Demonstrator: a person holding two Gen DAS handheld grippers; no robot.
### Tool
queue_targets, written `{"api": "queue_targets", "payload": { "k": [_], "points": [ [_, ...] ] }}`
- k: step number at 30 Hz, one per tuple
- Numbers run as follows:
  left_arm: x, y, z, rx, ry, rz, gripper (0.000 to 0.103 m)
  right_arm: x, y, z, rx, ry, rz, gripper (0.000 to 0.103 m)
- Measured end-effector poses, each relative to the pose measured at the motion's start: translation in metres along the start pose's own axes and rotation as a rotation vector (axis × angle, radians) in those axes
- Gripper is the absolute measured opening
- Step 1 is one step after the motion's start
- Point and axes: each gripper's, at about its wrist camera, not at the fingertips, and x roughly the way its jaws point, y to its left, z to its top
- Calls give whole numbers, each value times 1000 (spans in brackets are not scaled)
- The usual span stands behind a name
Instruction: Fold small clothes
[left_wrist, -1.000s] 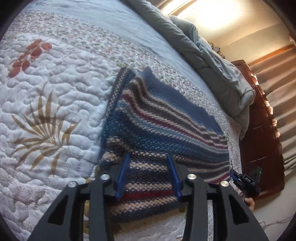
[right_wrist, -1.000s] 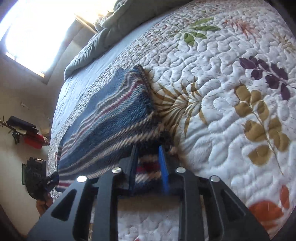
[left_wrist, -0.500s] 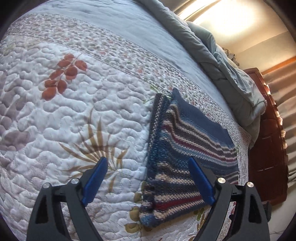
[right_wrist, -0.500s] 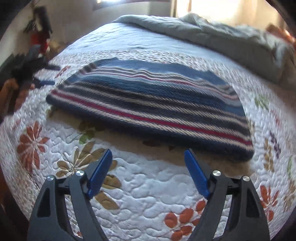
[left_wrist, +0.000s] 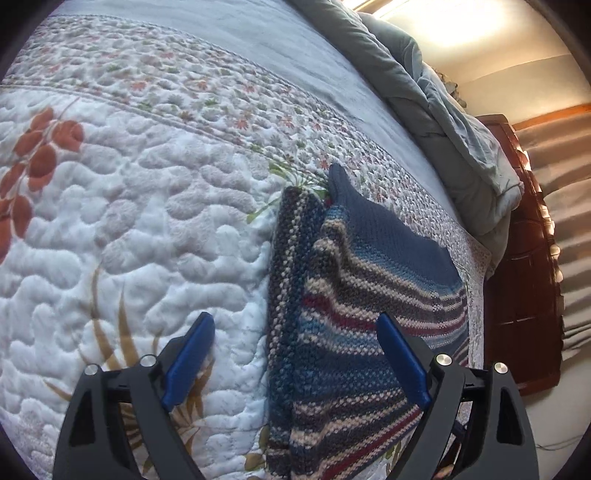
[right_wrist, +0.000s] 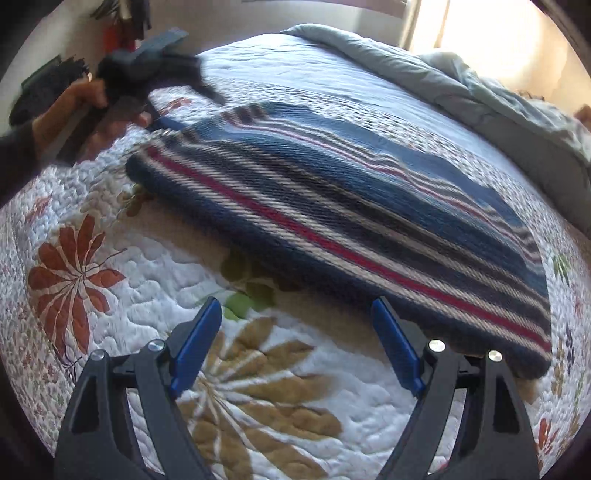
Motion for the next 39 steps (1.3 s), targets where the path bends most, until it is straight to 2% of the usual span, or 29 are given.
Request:
{"api": "queue_targets", "payload": {
  "k": [5,9,11,13,17,21,22,24,25,26,28,29,32,39],
  "points": [
    [14,-3,17,14,10,12,90,27,63,14,-181,-24,-65,81],
    [21,-5,24,26,47,-6,90,40,108,27,-315,-92,-169,76],
    [24,-9,26,28,69,-60,90,45,123,36,-351,-117,-209,76],
    [30,-14,27,33,95,-84,90,51,138,45,-393,-141,-259,76],
    [46,-18,30,43,120,-49,90,66,158,60,-450,-169,-345,76],
    [49,-19,37,31,120,-48,89,77,166,75,-439,-200,-379,76],
    [50,-20,38,30,125,-39,86,79,167,79,-428,-206,-379,75],
    [51,-22,41,43,134,4,57,79,167,85,-408,-212,-359,66],
    [51,-21,44,27,141,18,47,79,165,85,-399,-214,-346,51],
    [50,-21,45,16,140,27,38,79,164,88,-385,-204,-320,31],
    [48,-25,47,27,137,47,28,67,158,88,-345,-227,-288,18],
    [45,-29,47,36,129,57,25,62,155,91,-325,-238,-272,13],
    [38,-44,47,48,109,99,20,40,143,93,-274,-281,-234,11],
    [8,-113,52,103,59,172,20,-21,92,115,-92,-346,-123,11]
  ]
}}
